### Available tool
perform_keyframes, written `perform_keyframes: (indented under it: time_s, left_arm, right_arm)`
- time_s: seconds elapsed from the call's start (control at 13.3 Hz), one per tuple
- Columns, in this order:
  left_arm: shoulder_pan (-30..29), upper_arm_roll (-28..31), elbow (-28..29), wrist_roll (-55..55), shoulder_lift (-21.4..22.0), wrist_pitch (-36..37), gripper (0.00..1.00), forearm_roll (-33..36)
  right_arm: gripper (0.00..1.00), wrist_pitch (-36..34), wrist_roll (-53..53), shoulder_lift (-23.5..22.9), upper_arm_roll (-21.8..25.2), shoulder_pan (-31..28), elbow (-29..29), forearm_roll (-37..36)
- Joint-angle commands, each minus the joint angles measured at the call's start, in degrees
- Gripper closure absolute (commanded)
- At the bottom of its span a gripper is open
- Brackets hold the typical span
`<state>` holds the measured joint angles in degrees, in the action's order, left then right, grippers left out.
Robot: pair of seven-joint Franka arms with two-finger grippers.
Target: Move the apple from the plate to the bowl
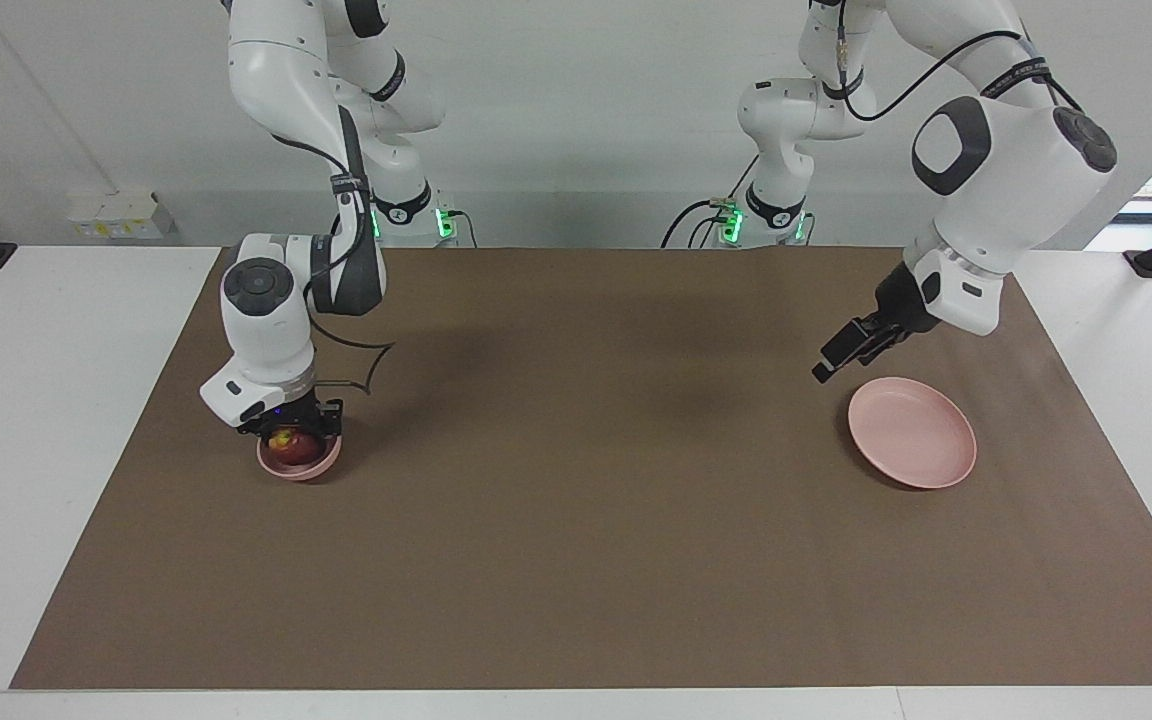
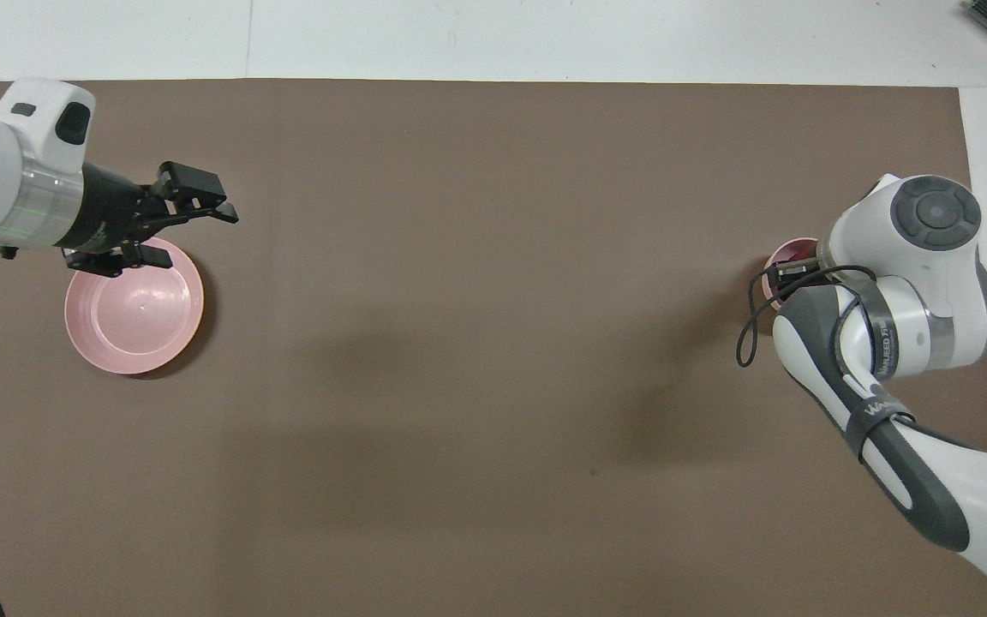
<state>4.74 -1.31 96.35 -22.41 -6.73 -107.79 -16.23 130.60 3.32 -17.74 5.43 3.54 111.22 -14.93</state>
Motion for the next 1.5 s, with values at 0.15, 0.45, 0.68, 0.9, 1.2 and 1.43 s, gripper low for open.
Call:
perform_keyframes:
  time_s: [0.15,0.45,0.68,0.9,1.2,1.43]
  left_arm:
    - [1.1,5.1,-1.7,18.3,1.7,2.1,0.00,8.8]
    - [0.1,6.7,-2.2,32.0,3.0,2.8,0.00,13.8]
    - [0.3,6.5,-2.2,32.1,7.4,8.5,0.00,15.9]
    - [0.4,6.4,-4.9,32.3,7.3,16.1,0.00,16.0]
    - [0.2,6.0,-6.6,31.6,7.4,19.7,0.00,15.3]
    - [0.5,6.0,-6.6,31.1,7.4,20.3,0.00,15.3]
  right_arm:
    - [0.00,-0.5,1.1,0.2,-0.7,-0.8,-1.1,0.1]
    - [0.00,-9.7,1.0,4.9,-0.9,0.2,-5.1,8.1]
    - [0.00,-21.5,1.0,9.5,-0.9,0.3,-10.7,13.4]
    - [0.00,-30.2,0.9,14.8,-0.9,0.3,-13.7,14.3]
    - [0.00,-42.9,0.1,18.1,-0.8,0.2,-21.2,16.6]
    - [0.00,-47.7,0.5,18.7,-0.8,0.1,-24.2,17.7]
